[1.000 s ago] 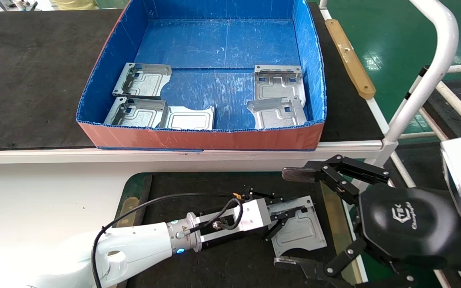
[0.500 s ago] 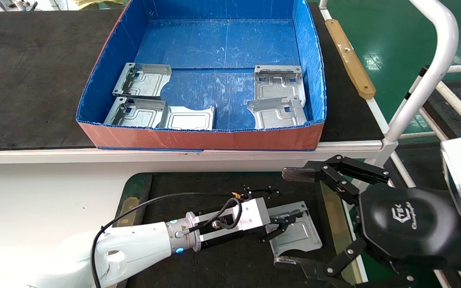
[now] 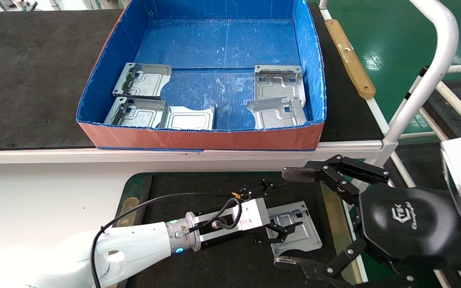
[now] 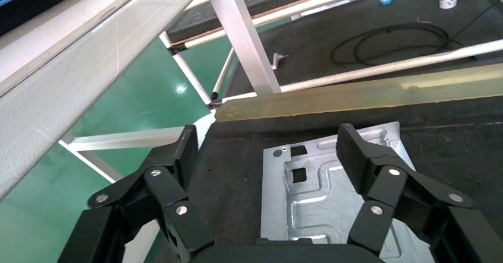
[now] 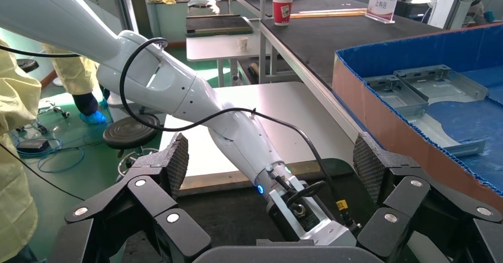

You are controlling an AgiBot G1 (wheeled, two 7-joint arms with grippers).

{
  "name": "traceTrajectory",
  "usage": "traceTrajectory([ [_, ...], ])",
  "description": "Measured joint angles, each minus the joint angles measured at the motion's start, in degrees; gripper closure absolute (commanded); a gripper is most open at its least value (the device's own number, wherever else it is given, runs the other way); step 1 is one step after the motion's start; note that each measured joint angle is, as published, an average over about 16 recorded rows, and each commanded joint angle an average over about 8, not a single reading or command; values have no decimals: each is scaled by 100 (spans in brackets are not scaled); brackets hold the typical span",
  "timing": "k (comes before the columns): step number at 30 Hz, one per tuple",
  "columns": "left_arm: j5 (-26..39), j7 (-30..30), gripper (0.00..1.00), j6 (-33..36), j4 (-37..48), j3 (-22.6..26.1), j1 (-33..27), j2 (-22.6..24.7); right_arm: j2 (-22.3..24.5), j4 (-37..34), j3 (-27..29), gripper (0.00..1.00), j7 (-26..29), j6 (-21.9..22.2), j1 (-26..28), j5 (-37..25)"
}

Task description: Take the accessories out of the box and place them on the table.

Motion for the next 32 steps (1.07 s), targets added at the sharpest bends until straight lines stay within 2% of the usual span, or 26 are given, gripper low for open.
traceTrajectory([
  [8,70,-461,0,194,-355,-270,75,-293,0,-1,-1,0,-1,-1,1,0],
  [25,345,-2337,0,977,-1802,-1361,378,-1481,1,-3,-4,0,-3,0,2,2],
  [32,403,-2735,0,1143,-2108,-1592,442,-1733,1,-3,-5,0,-3,0,2,2],
])
